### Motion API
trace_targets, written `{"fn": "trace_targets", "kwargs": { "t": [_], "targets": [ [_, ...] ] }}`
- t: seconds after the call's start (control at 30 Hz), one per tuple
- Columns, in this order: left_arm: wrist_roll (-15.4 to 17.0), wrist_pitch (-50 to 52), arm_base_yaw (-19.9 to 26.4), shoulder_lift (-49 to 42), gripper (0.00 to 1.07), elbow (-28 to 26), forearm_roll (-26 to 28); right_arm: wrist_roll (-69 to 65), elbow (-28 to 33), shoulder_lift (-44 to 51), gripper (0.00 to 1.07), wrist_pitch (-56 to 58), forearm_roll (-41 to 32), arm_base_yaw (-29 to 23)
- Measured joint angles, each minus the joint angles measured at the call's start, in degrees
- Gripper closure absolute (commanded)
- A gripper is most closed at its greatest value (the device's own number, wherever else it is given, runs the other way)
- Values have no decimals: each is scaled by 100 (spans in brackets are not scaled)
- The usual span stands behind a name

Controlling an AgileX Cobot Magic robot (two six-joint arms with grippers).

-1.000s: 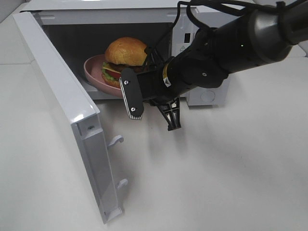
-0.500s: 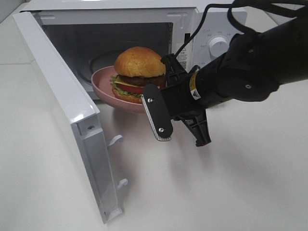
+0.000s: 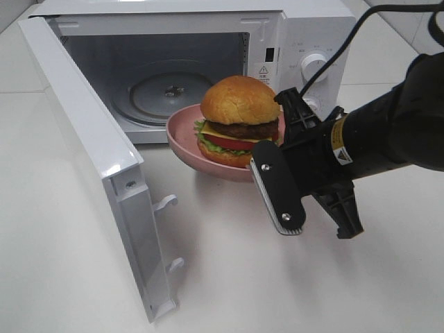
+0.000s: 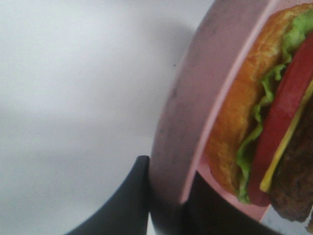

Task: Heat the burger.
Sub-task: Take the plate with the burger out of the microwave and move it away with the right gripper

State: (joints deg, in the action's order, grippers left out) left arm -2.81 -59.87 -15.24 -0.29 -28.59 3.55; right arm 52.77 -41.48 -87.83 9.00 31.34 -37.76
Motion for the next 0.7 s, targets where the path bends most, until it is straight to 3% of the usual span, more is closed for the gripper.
{"fn": "trace_targets", "kwargs": {
  "t": [0.7],
  "targets": [
    [0, 0, 0, 0, 107, 0, 0, -516, 1375, 2189, 107, 1455, -23, 0]
  ]
}}
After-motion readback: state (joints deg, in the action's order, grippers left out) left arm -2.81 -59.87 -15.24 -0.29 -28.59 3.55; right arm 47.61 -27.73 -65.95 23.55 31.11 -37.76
